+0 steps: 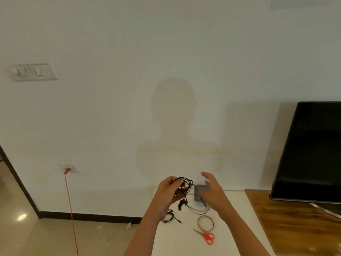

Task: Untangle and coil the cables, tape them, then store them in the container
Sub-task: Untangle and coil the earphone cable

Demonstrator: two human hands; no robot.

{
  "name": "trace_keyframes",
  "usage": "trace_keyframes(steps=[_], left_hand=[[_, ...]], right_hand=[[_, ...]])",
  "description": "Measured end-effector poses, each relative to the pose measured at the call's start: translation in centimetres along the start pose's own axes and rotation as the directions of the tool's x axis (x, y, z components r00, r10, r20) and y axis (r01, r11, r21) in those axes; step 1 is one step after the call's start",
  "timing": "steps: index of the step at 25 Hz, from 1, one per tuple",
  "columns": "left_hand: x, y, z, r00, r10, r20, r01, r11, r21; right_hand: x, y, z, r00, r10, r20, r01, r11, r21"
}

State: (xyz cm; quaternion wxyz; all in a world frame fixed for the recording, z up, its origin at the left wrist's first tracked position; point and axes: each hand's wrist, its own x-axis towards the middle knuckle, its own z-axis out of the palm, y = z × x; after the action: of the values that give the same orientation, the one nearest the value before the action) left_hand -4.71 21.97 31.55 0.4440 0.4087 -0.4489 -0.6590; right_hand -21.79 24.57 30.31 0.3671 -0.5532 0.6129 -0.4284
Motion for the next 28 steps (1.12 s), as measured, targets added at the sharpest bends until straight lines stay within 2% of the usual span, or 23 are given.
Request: trace_keyframes(steps=[2,5,7,9,12,15,17,20,23,26,28], left_hand=[[-0.1,0.6,1.0,0.995,0.062,0.076,-0.07,0.993,0.099],[-0.1,1.3,0.9,0.986,0.166,0.013,-0.163,0.952,0.258],[-0.2,1.7,0.2,0.975,0.214,-0.055,-0.183,0.922,0.34],[-0.2,1.9,-1.0,0.964,0.252,-0.082,-0.187,0.866,0.463],[-0.3,2.2,-3.2,0.95,0.292,-0.114,-0.171,0.788,0.591],[-0.4,2.5,-4.0,0.932,0.299,-0.204,-0.115,0.779,0.616],[-0.5,2.8,-3.4,0.94,0.247,-0.235,-0.078,0.825,0.559],[-0.8,3.8,-1.8,0.975,0.146,-0.17,-0.092,0.952,0.291],[-1.3,4.3,-0.5,0.989,0.143,-0.033,-0.128,0.954,0.272],[-2.1,4.0,0.7,0.984,0.123,0.13,-0.155,0.949,0.274],[-2.4,3.8,0.9,0.977,0.13,0.17,-0.182,0.924,0.337]], right_hand=[[-0.6,-1.2,0.4,0.989,-0.109,0.102,0.094,0.986,0.141],[-0.7,-2.1,0.0,0.993,-0.118,-0.027,0.121,0.972,0.2],[-0.6,-2.3,-0.5,0.99,-0.068,-0.124,0.099,0.96,0.262],[-0.5,-2.1,-1.1,0.973,0.021,-0.232,0.078,0.909,0.409],[-0.4,-2.0,-2.2,0.951,0.205,-0.231,0.023,0.698,0.716],[-0.3,-1.6,-3.2,0.919,0.31,-0.243,-0.032,0.674,0.738],[-0.3,-1.6,-3.2,0.909,0.371,-0.189,-0.119,0.665,0.737],[-0.6,-2.0,-2.4,0.898,0.439,0.022,-0.315,0.609,0.728],[-0.6,-2.0,-1.9,0.896,0.362,0.255,-0.43,0.567,0.703],[-1.1,-2.4,-1.2,0.903,0.213,0.374,-0.429,0.518,0.74],[-1.2,-2.5,-0.9,0.944,0.14,0.3,-0.327,0.527,0.784]])
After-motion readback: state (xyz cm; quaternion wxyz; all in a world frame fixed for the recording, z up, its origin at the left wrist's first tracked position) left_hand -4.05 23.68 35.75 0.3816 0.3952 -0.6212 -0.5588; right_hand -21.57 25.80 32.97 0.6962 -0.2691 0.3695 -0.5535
